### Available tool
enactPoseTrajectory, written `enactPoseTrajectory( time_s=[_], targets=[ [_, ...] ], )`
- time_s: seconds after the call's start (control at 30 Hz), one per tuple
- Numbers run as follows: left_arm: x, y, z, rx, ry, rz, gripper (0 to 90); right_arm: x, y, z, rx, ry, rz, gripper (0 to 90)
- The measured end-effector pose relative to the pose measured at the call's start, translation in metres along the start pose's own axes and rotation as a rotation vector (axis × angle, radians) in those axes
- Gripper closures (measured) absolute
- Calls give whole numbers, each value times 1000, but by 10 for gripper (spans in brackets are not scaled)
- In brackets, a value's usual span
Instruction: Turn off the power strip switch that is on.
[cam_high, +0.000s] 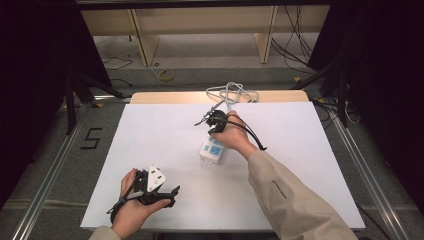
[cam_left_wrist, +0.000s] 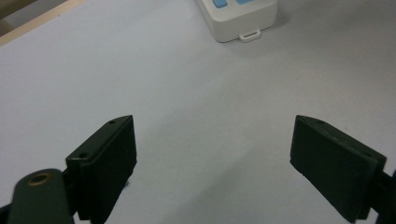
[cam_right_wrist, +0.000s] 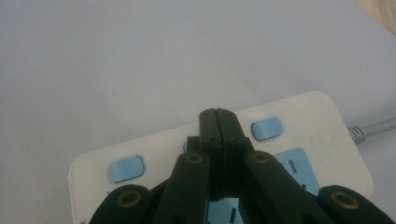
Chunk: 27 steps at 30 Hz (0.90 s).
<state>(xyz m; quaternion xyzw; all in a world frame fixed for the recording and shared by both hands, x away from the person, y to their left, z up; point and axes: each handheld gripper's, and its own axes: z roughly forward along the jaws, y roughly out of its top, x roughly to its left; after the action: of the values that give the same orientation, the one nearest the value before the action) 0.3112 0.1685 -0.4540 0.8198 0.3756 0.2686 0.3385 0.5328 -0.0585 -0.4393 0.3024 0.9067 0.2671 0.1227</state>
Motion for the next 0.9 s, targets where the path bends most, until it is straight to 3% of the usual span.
enactPoseTrajectory(
  time_s=[0.23, 0.63, 0.9],
  targets=[
    [0, 0, 0, -1, 3, 2, 141, -4, -5, -8, -17, -11, 9, 899],
    [2, 0, 0, 4, 13, -9, 141, -16, -19, -20, -39, -22, 28, 810],
    [1, 0, 0, 2, 14, -11, 141, -23, -36, -30, -62, -11, 70, 726]
  ],
)
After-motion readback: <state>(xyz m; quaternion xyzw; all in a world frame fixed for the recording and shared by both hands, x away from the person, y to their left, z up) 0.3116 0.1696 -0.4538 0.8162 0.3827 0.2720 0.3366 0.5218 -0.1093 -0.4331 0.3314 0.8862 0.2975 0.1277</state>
